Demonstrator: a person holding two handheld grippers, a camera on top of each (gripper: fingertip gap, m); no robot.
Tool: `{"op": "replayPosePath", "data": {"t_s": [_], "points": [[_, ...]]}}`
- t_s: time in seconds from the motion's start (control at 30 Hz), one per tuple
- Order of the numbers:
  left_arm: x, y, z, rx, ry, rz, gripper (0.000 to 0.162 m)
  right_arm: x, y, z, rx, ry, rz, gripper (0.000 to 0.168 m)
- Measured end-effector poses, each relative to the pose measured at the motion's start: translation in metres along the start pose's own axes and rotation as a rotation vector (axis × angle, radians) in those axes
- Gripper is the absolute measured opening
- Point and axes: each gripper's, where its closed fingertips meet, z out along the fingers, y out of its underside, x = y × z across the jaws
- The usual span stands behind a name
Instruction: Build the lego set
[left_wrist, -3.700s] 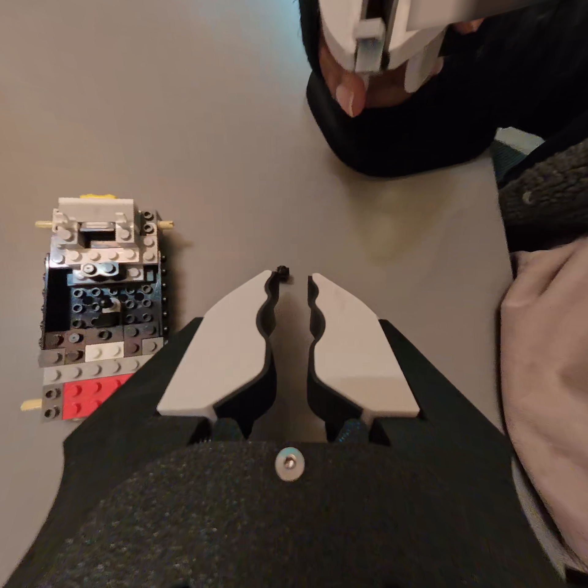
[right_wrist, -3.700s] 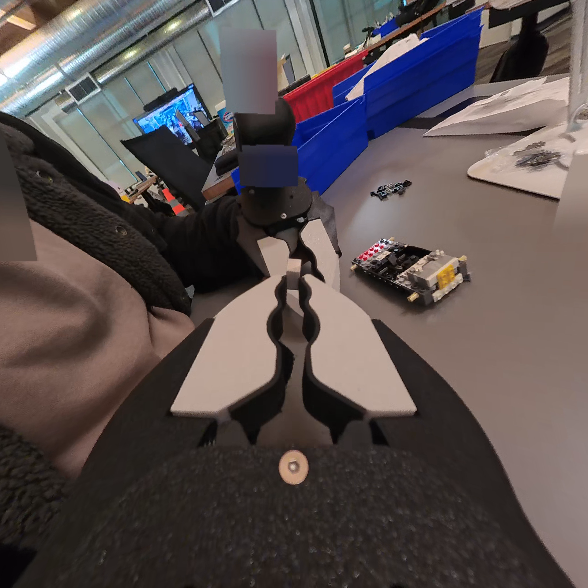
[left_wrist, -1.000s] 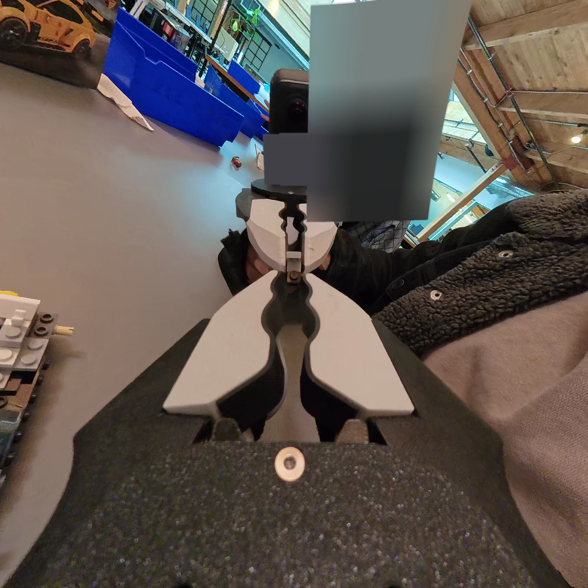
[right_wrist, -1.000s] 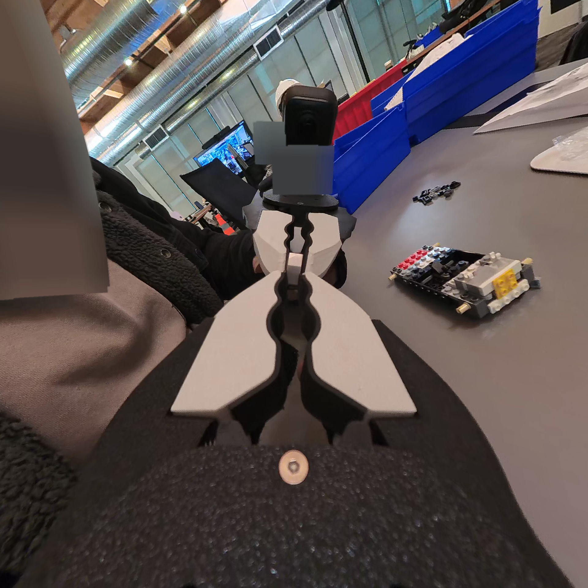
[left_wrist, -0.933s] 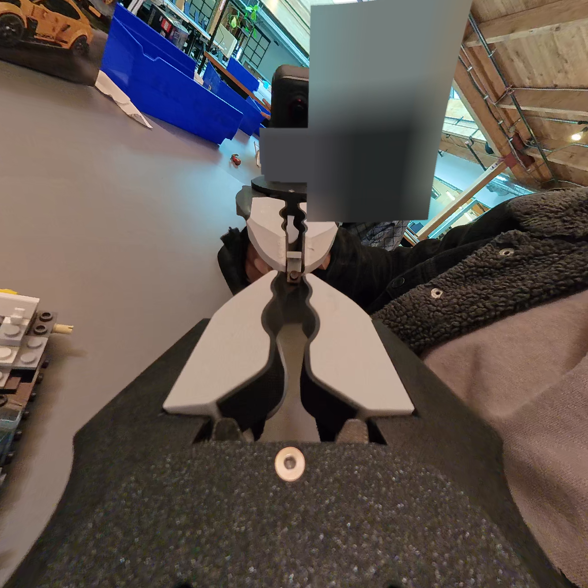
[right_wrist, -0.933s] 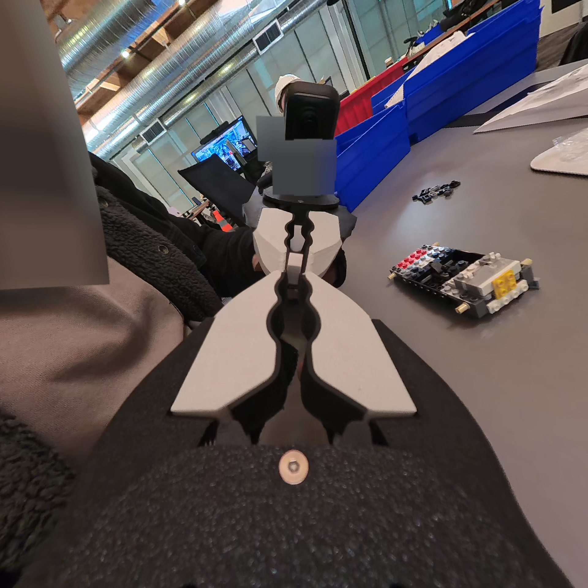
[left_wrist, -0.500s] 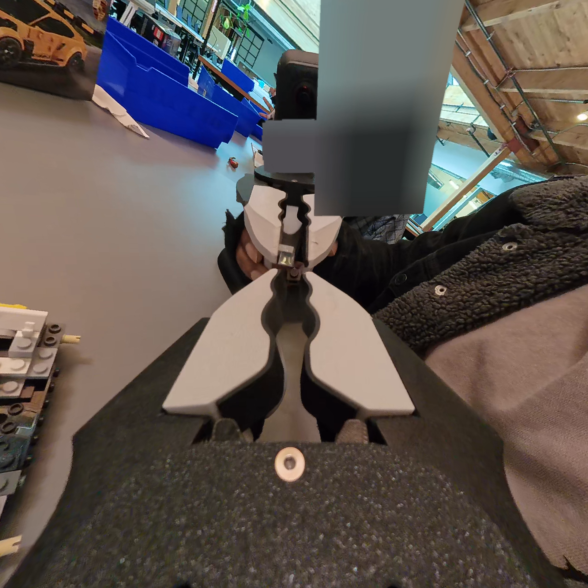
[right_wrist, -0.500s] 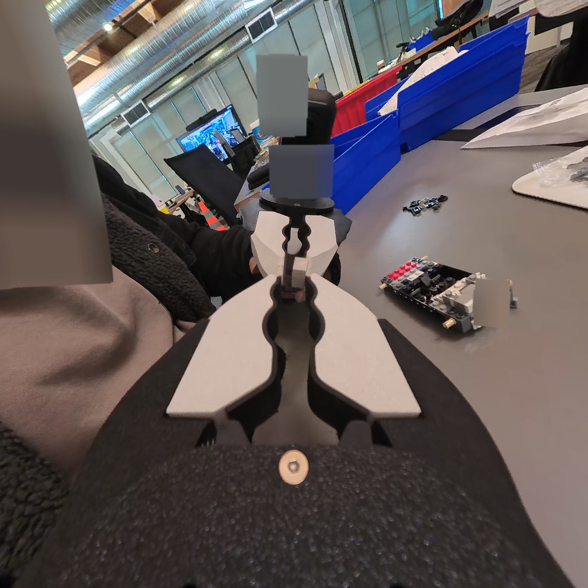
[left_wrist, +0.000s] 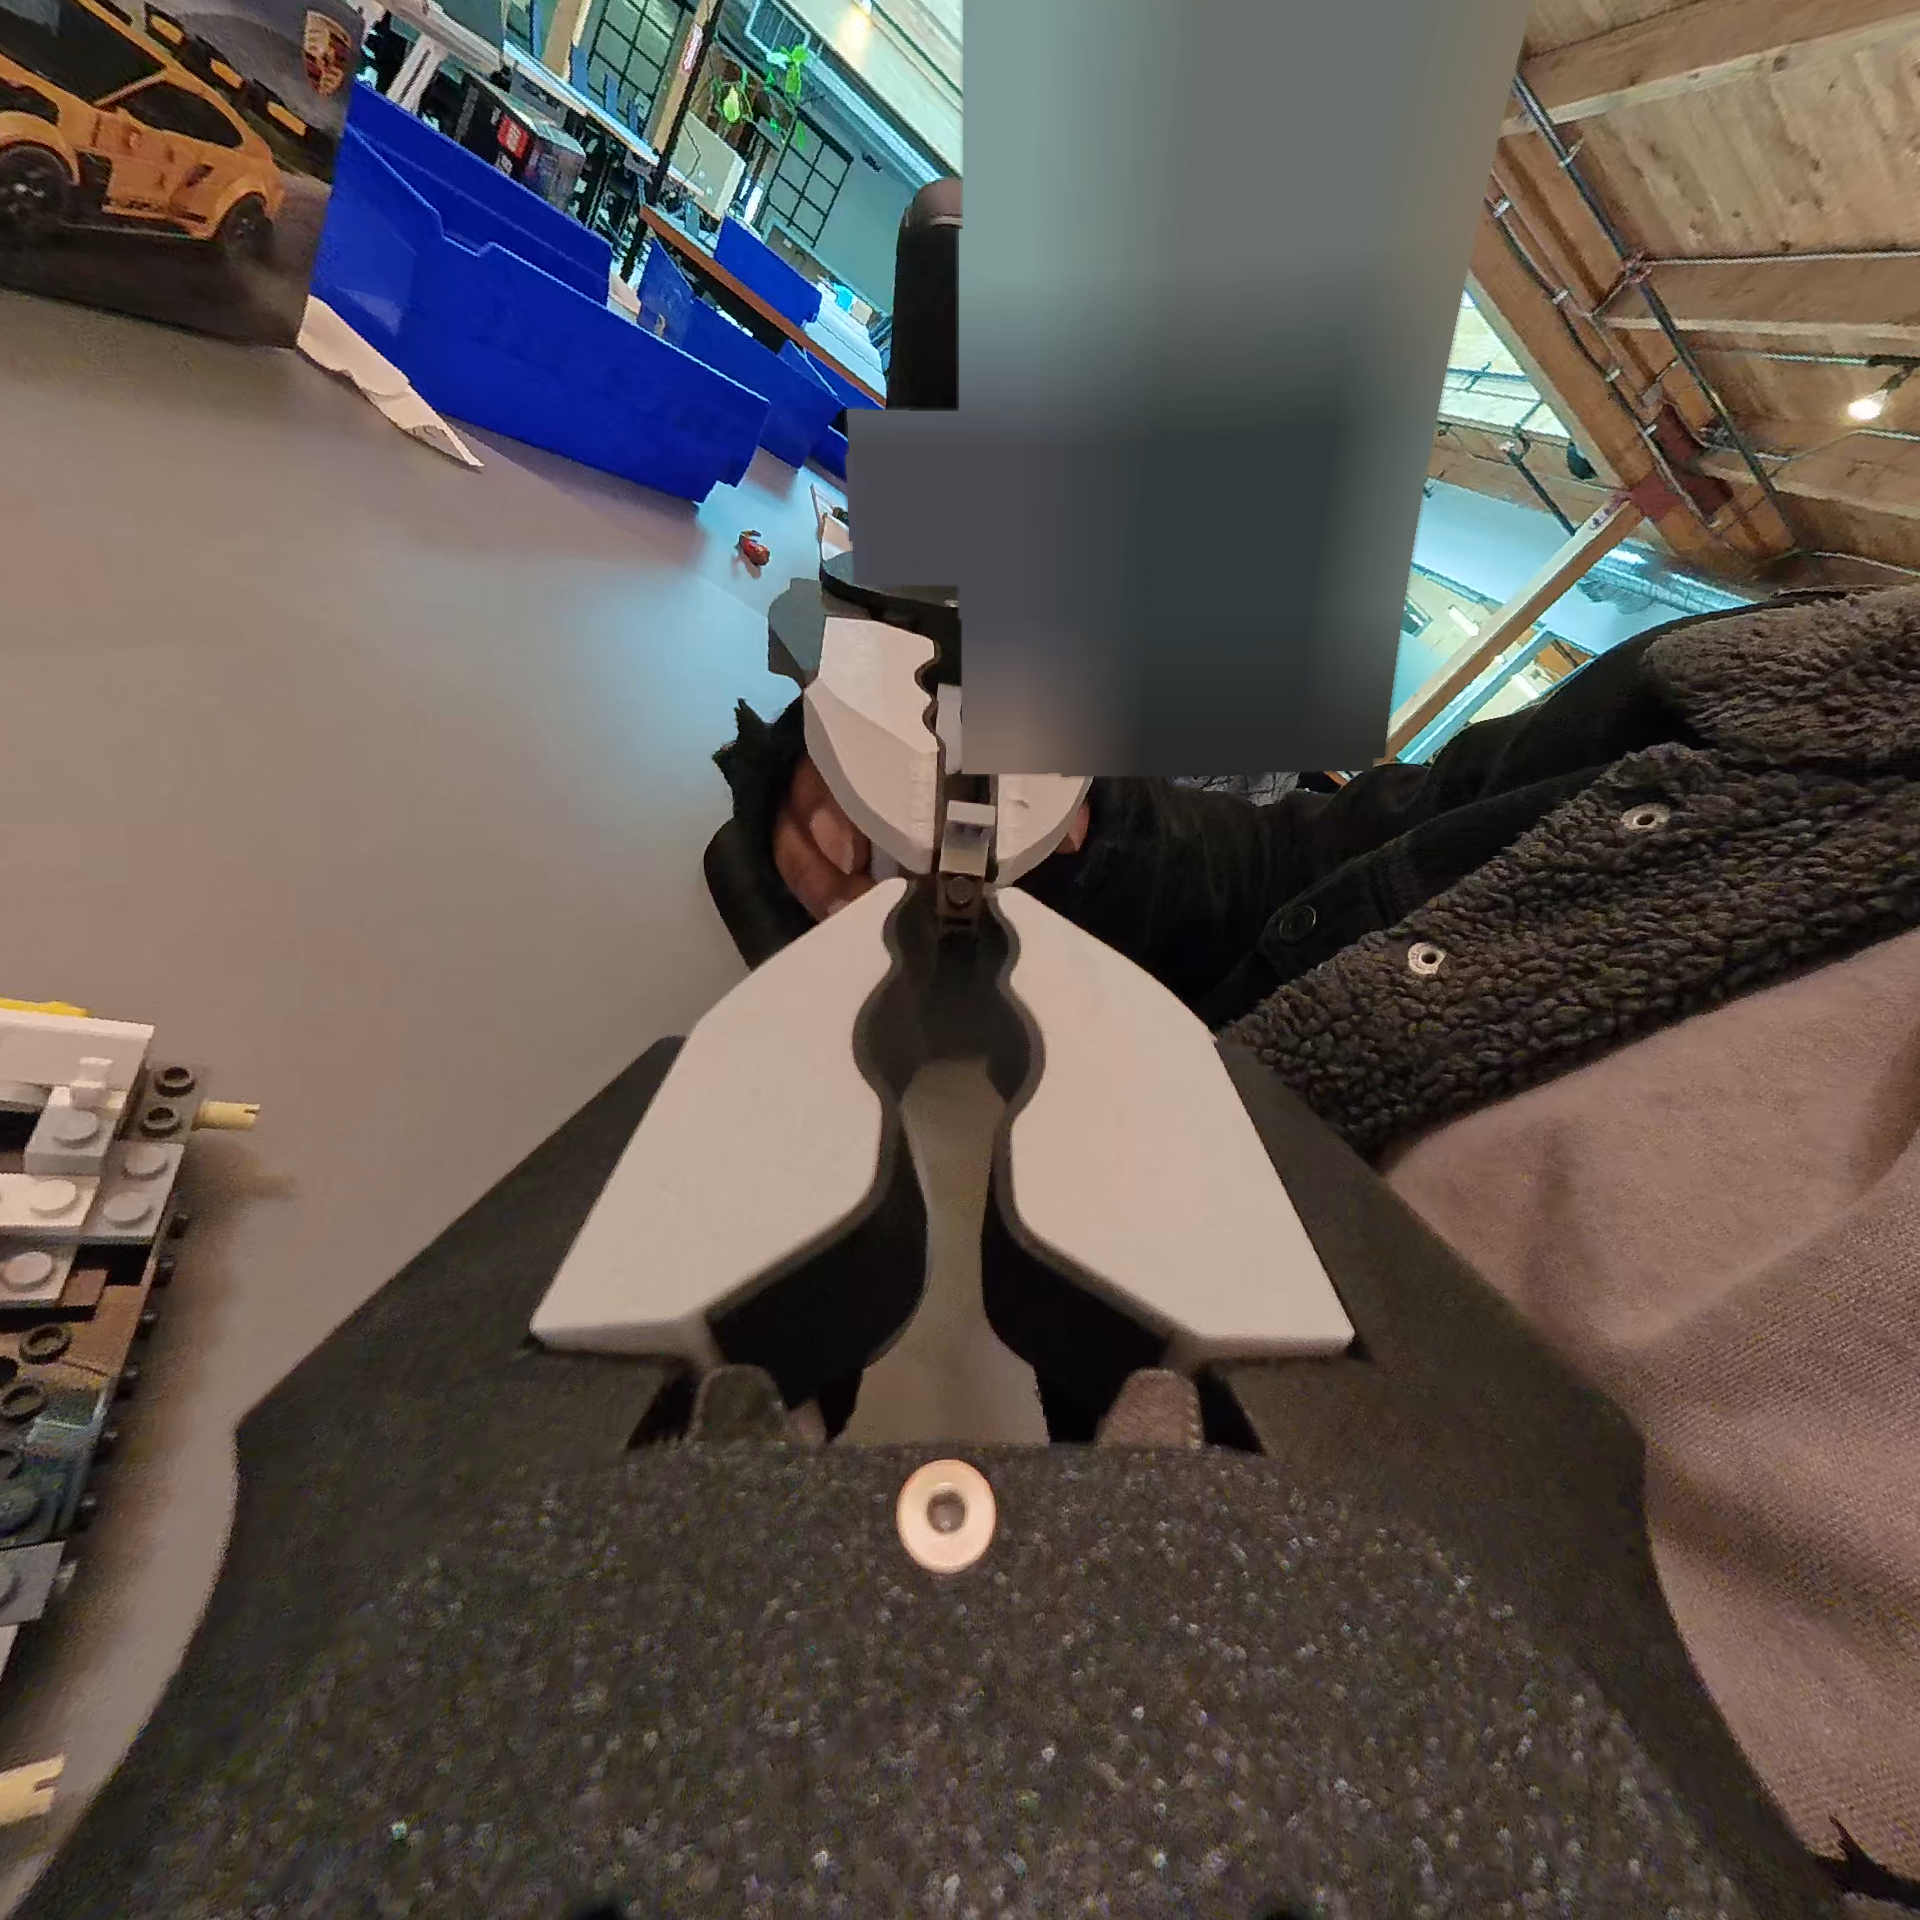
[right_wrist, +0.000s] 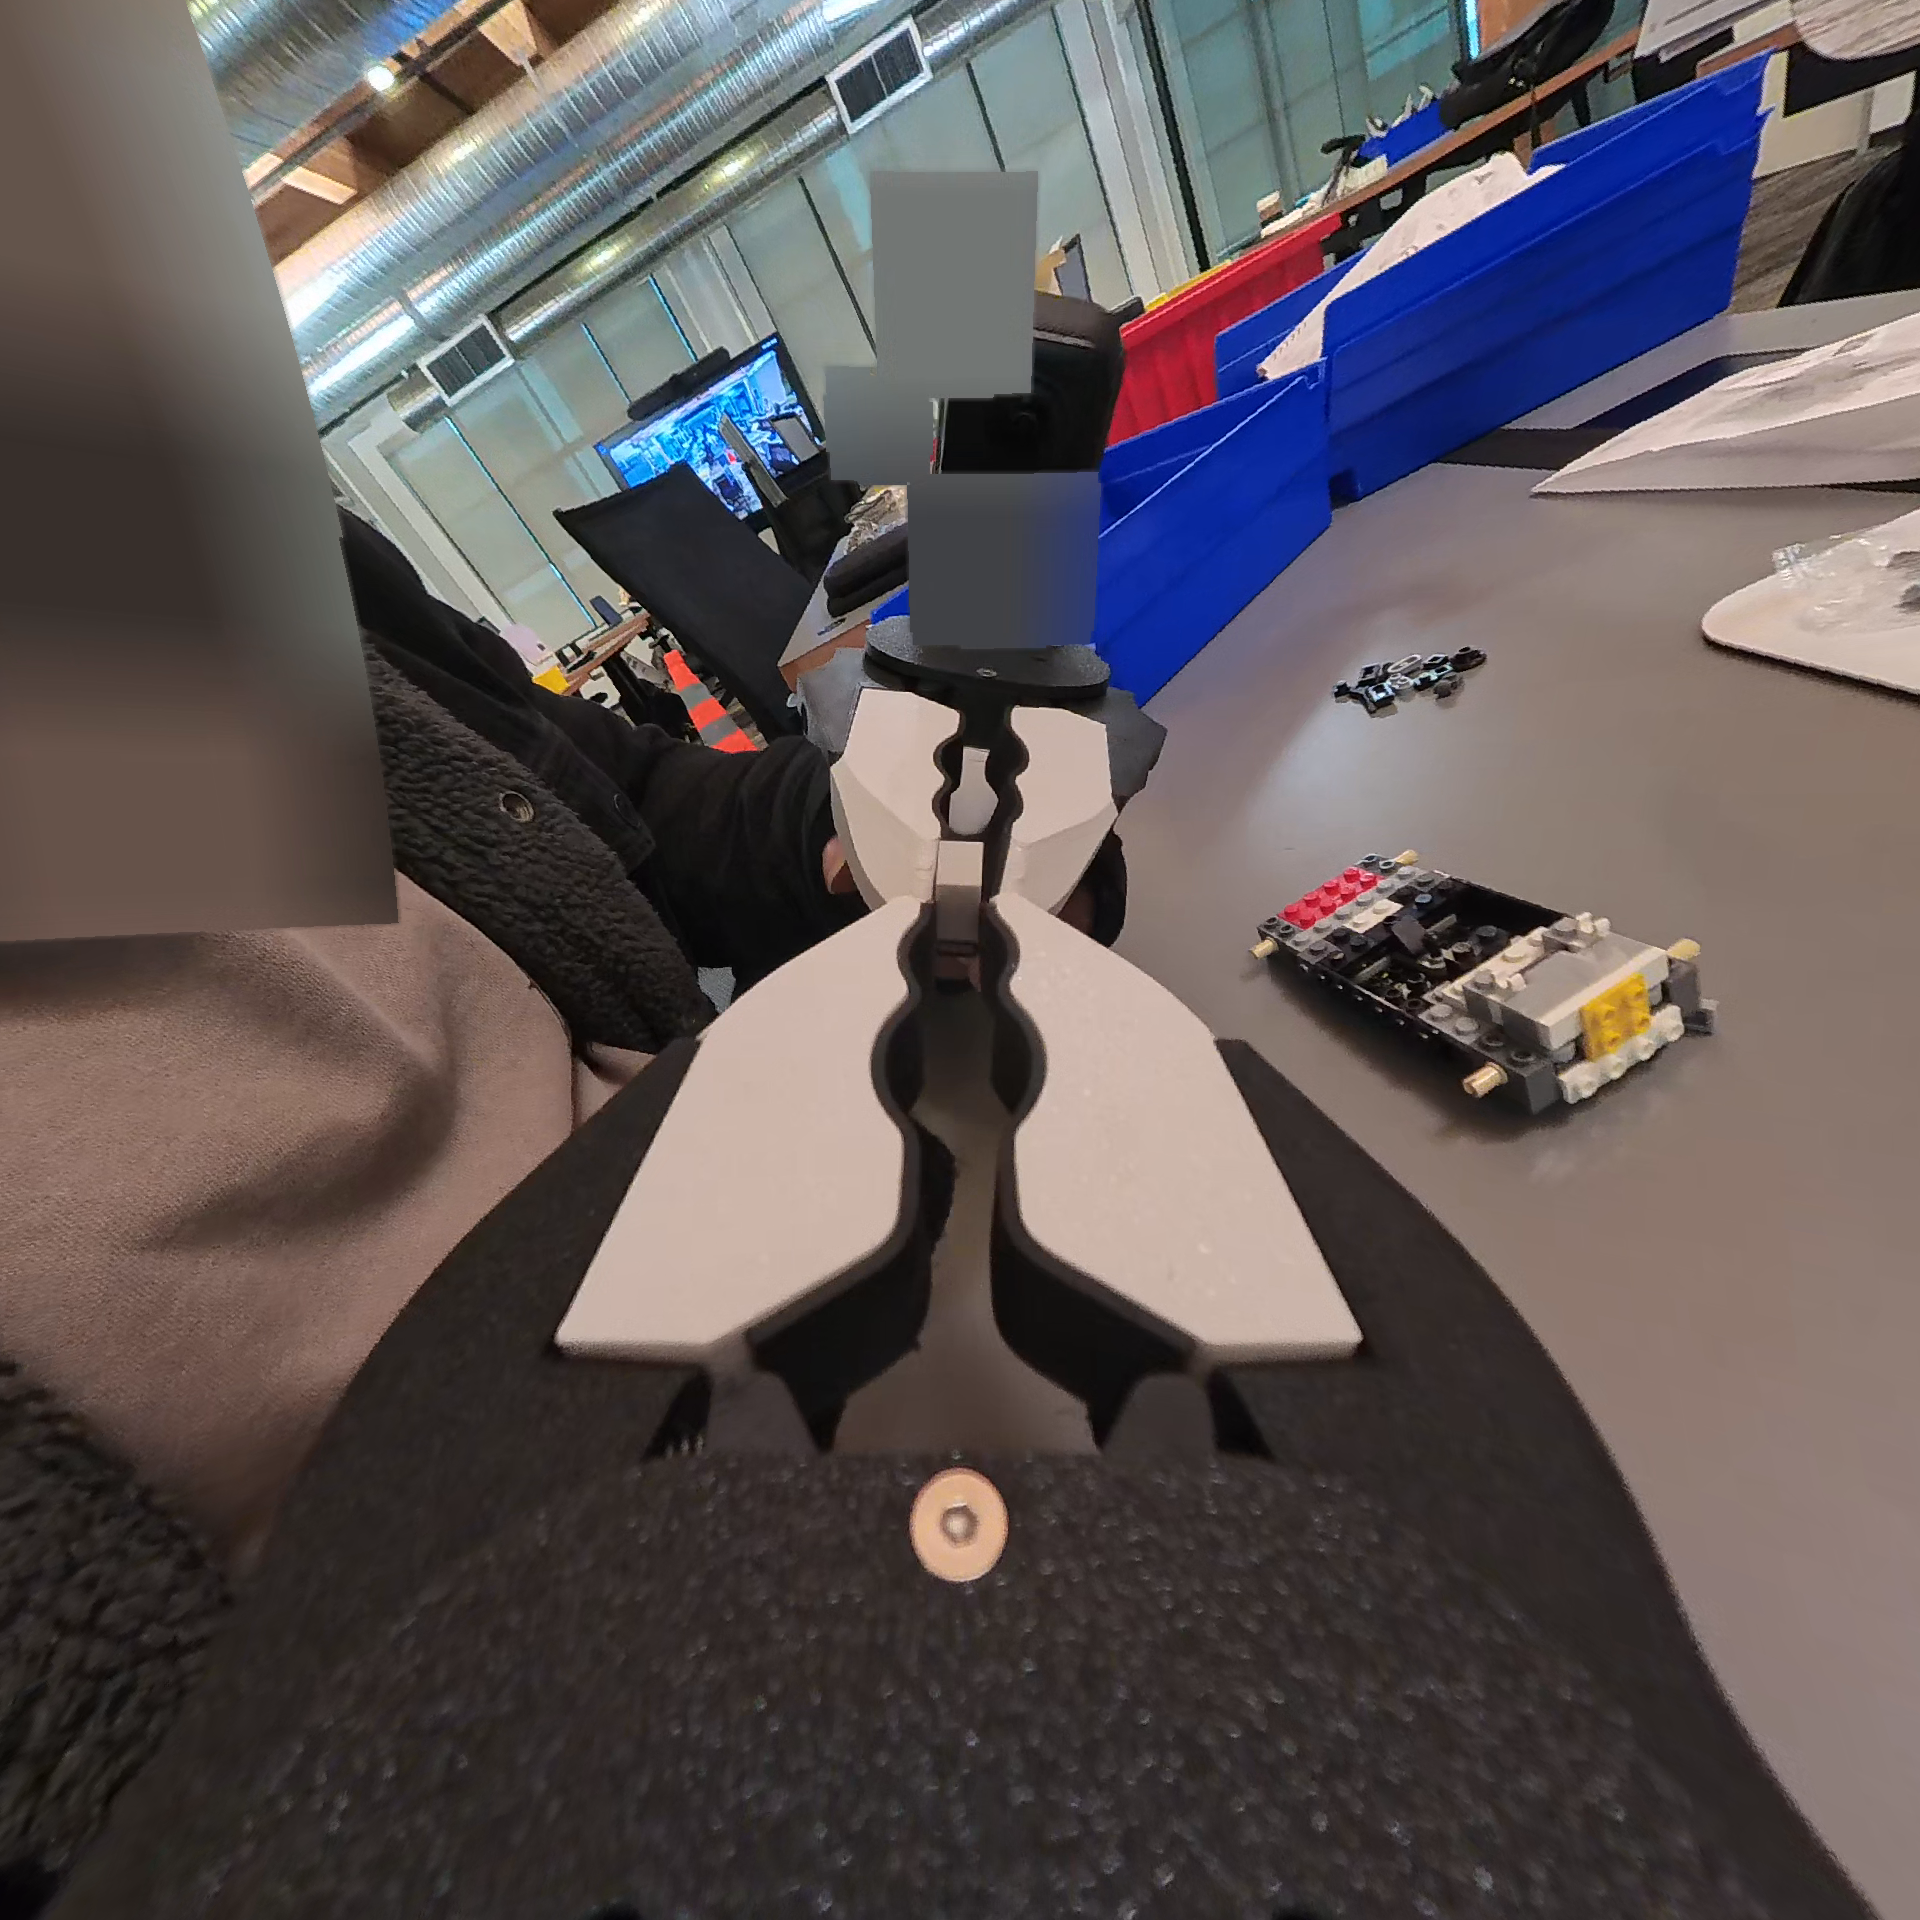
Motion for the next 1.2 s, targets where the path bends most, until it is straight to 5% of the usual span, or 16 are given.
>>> {"op": "replayPosePath", "data": {"t_s": [0.47, 1.0, 1.2], "points": [[0.007, 0.001, 0.001, -0.023, -0.031, 0.12, 0.008, -0.009, 0.006, 0.0, -0.032, -0.08, -0.001, 0.007], [0.002, 0.01, 0.001, -0.109, -0.076, 0.219, 0.009, -0.006, 0.013, 0.0, -0.106, 0.029, -0.219, 0.007], [0.005, 0.004, -0.002, -0.075, -0.055, 0.205, 0.009, -0.011, 0.008, 0.001, -0.124, 0.013, -0.22, 0.019]]}}
